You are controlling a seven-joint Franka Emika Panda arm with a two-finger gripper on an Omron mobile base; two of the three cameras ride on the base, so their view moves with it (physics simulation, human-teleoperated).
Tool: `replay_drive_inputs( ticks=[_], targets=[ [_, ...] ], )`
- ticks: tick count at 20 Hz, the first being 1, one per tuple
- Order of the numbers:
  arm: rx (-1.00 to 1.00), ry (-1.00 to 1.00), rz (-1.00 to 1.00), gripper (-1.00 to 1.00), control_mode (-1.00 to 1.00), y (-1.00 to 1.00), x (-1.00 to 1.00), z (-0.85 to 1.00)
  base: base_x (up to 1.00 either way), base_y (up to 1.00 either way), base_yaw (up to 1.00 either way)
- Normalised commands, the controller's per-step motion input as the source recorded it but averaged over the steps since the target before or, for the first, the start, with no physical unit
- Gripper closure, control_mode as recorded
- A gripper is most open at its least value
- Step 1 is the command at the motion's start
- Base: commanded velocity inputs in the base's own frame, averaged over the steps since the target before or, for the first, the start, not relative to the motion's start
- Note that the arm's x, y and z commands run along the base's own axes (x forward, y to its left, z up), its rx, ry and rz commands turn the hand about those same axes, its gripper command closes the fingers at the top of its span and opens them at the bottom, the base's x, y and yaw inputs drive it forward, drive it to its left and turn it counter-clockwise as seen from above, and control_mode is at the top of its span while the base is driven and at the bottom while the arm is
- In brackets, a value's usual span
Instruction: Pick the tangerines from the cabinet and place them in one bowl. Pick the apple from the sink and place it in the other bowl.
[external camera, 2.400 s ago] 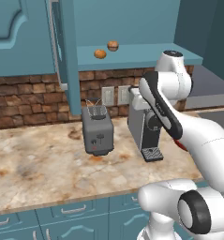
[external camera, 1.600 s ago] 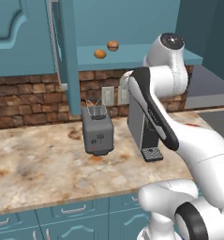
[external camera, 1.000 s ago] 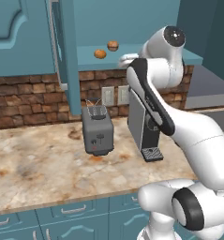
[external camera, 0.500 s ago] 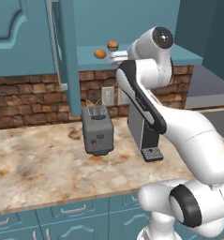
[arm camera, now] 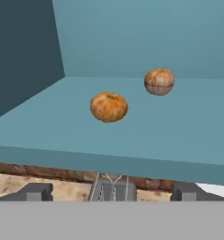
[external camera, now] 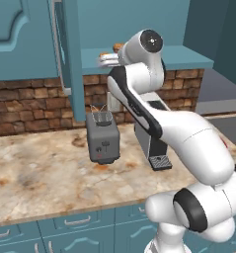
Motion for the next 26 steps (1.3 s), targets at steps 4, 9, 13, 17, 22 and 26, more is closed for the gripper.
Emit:
replay_drive_inputs(
  ticks=[4,9,13,17,22,26],
  targets=[
    [0.00,0.00,0.01,-1.00,-1.00,0.41,0.38,0.02,0.00,0.00,0.00],
    [0.00,0.00,0.02,-1.00,-1.00,0.34,0.45,0.02,0.00,0.00,0.00],
    [0.00,0.00,0.03,-1.00,-1.00,0.11,0.49,0.20,0.00,0.00,0.00],
    [0.00,0.00,0.04,-1.00,-1.00,0.00,0.53,0.16,0.00,0.00,0.00],
    [0.00,0.00,0.06,-1.00,-1.00,0.00,0.17,0.00,0.00,0.00,0.00],
    [0.00,0.00,0.01,-1.00,-1.00,-0.08,0.00,0.00,0.00,0.00,0.00]
  ],
)
